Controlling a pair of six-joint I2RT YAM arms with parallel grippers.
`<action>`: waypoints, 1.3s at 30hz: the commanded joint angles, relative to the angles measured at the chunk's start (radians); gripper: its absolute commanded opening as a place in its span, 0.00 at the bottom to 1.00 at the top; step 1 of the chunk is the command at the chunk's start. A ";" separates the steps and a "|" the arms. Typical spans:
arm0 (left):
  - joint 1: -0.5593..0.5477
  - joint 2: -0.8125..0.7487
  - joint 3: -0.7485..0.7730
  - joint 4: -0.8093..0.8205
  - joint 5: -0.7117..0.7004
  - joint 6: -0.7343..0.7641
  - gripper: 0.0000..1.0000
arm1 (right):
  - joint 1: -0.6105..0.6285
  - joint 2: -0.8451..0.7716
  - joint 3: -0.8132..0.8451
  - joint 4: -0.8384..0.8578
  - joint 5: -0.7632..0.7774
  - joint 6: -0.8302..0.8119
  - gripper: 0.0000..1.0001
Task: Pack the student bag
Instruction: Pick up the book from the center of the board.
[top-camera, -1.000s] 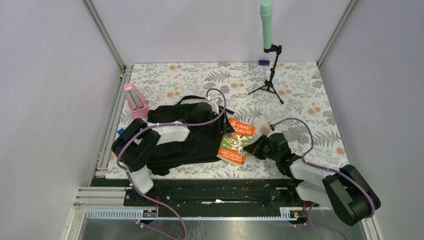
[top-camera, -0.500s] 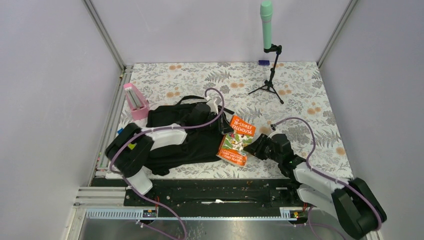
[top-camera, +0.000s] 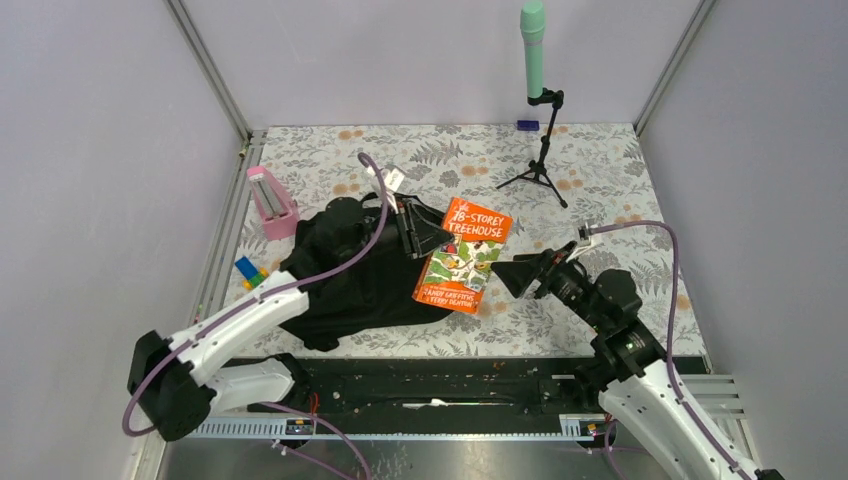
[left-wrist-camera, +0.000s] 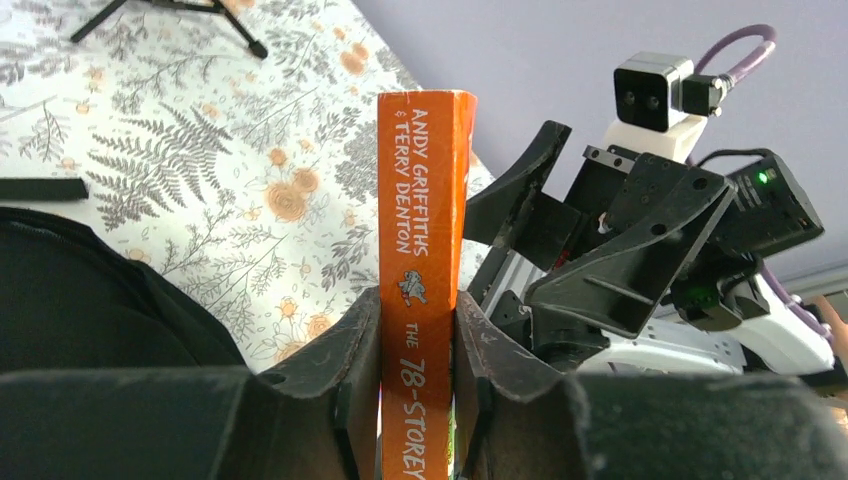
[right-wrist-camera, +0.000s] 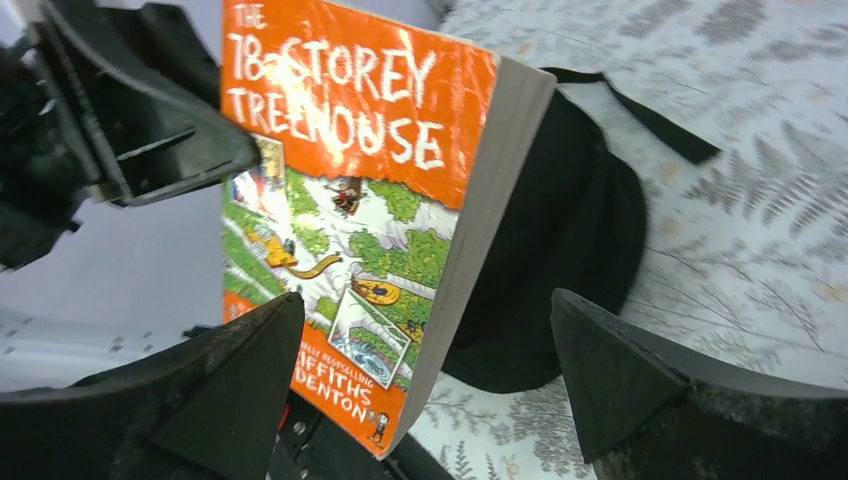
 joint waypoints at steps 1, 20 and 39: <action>0.006 -0.136 0.078 0.016 0.070 0.042 0.00 | -0.002 0.004 0.079 0.049 -0.175 -0.044 1.00; 0.006 -0.267 0.081 0.195 0.245 -0.033 0.00 | 0.055 0.298 0.181 0.560 -0.479 0.135 1.00; 0.006 -0.236 0.104 -0.304 -0.117 0.306 0.72 | 0.084 0.190 0.256 0.136 -0.110 -0.029 0.00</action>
